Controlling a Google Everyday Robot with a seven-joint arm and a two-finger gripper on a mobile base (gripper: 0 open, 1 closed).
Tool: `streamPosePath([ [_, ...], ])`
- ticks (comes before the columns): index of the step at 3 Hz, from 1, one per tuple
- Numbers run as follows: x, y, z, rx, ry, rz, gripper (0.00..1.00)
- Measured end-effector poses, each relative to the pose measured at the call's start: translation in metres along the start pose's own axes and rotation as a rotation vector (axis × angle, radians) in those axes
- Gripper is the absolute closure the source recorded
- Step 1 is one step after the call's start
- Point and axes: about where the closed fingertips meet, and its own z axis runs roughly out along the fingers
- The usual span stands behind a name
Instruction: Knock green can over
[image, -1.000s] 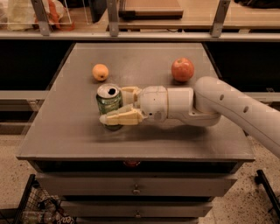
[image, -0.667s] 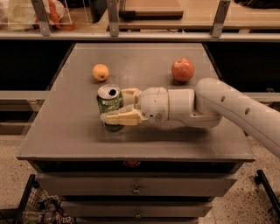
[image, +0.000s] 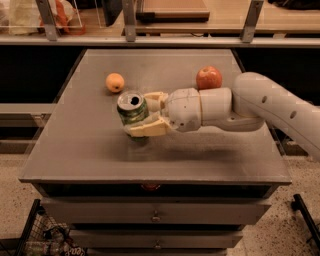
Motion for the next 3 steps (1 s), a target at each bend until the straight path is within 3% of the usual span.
streamPosePath([
  [1,-0.011,-0.02,-0.021,-0.015,0.075,-0.121,1.0],
  [2,-0.023,-0.036,-0.033,-0.057,0.222,-0.28,1.0],
  [3,-0.023,-0.042,-0.036,-0.126,0.421,-0.453,1.0],
])
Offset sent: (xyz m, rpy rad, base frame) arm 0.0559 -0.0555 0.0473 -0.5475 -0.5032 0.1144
